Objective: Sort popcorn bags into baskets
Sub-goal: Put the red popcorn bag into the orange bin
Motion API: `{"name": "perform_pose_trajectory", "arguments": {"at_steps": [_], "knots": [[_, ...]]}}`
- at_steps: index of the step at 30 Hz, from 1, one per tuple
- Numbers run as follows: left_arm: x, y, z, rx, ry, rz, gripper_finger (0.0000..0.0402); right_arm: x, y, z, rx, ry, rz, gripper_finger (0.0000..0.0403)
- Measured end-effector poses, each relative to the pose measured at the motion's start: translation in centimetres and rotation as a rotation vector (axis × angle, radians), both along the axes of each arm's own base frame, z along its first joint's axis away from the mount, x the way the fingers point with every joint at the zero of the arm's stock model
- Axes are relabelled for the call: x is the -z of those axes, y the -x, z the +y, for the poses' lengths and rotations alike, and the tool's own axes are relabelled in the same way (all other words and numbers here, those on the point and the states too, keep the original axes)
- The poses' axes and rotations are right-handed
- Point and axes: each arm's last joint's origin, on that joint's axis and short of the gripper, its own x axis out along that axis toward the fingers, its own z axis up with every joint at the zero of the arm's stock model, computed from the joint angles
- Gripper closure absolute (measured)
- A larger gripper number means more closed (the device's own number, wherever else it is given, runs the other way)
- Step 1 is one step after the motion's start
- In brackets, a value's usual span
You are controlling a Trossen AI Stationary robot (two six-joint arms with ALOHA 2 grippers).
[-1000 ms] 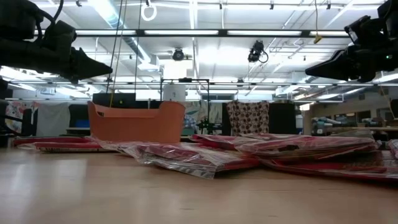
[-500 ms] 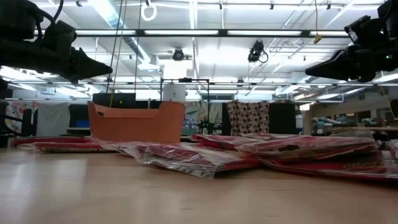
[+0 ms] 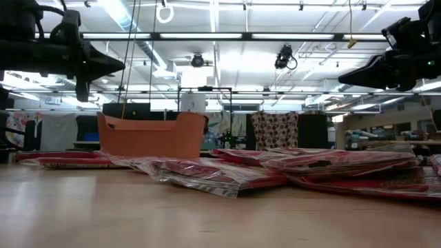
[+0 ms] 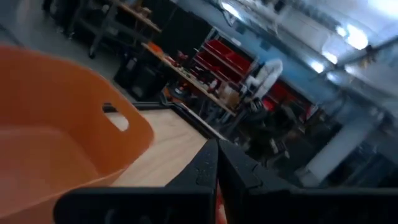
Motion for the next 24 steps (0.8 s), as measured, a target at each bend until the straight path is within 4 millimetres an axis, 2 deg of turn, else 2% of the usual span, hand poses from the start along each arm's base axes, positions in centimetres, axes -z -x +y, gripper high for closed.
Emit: {"name": "perform_pose_trajectory", "arguments": {"at_steps": [9,17,22,24], "knots": [[-0.2,0.0,0.0,-0.012,0.019,-0.032,0.039,0.0,0.0,0.0,0.0,0.0,0.001,0.0309],[-0.9,0.1,0.0,0.013,0.184,-0.197,0.039,0.0,0.0,0.0,0.0,0.0,0.0,0.0309],[-1.6,0.5,0.3,-0.083,0.314,-0.374,0.039,0.0,0.0,0.0,0.0,0.001,0.001,0.0309],[-2.2,0.6,0.2,-0.031,0.352,-0.453,0.039,0.0,0.0,0.0,-0.004,0.084,0.039,0.0309]]}}
